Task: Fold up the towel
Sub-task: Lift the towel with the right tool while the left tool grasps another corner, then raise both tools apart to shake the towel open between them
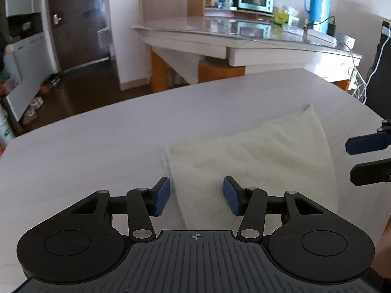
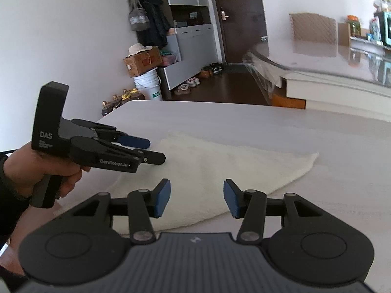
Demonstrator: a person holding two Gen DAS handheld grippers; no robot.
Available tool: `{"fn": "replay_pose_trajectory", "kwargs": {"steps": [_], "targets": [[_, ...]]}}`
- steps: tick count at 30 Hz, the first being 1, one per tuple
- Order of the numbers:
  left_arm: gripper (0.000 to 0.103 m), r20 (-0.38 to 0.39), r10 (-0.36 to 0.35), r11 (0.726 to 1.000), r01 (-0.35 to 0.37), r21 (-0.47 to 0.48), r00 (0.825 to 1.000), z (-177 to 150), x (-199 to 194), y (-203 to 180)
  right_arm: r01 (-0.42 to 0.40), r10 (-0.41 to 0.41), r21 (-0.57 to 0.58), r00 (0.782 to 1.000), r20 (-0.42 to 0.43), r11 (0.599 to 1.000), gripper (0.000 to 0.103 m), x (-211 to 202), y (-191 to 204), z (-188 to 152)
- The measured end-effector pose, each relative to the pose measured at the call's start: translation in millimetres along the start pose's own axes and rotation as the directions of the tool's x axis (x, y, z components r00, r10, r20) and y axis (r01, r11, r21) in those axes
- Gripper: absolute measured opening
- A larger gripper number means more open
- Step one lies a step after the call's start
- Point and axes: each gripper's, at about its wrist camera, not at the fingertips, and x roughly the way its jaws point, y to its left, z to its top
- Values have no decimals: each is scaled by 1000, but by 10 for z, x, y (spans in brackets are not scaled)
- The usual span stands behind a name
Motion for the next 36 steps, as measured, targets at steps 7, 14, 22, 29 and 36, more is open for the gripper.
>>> {"fn": "replay_pose_trajectory", "kwargs": {"steps": [7, 14, 22, 29, 36], "targets": [[6, 62, -24, 996, 19, 86, 998, 41, -135, -93, -14, 15, -24, 1000, 9, 1000, 60, -29, -82, -55], [6, 129, -250, 950, 218, 222, 960, 106, -397, -425, 26, -19, -282, 999, 26, 959, 69, 67, -58, -99], [13, -19, -481, 787, 441, 431, 877, 27, -526, -931, 47, -35, -482, 999, 34, 875, 73, -62, 31, -322], [37, -6, -448, 811, 409, 419, 894, -64, -571, -908, 31, -41, -651, 999, 0, 758, 45, -296, 253, -601], [51, 12, -326, 870, 295, 395, 945, -309, -831, -663, 23, -48, -693, 999, -17, 720, 7, -506, 351, -724]]}}
